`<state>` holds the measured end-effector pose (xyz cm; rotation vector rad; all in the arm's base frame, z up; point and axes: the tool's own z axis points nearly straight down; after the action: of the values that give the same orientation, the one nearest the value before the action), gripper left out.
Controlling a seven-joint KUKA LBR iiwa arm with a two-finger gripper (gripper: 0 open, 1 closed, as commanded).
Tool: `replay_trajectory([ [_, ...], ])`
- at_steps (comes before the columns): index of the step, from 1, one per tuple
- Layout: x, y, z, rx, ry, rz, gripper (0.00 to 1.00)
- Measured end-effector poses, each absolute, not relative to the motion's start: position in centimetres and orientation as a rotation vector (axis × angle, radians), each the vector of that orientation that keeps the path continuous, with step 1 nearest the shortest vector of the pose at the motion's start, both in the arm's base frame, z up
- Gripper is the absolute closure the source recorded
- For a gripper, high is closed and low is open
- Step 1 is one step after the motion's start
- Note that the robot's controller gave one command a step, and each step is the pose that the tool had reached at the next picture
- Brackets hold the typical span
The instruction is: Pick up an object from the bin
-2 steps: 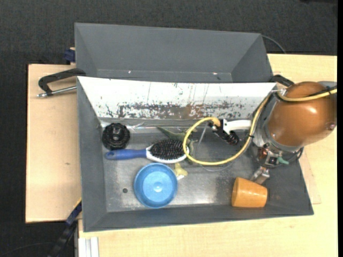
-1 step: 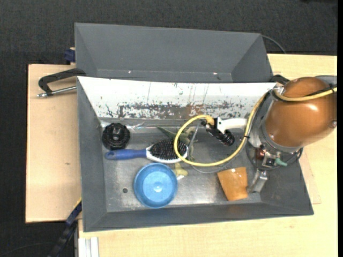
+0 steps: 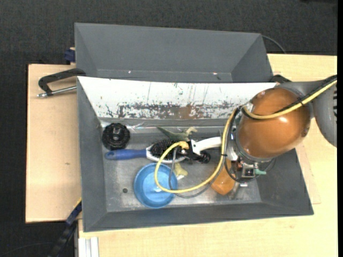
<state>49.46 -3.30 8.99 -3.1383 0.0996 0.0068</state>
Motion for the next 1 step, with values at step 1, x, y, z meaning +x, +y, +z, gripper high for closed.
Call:
replay_trajectory([
  [1,49.53,-3.54,9.11,-3.141,0.106,0.005,1.0],
])
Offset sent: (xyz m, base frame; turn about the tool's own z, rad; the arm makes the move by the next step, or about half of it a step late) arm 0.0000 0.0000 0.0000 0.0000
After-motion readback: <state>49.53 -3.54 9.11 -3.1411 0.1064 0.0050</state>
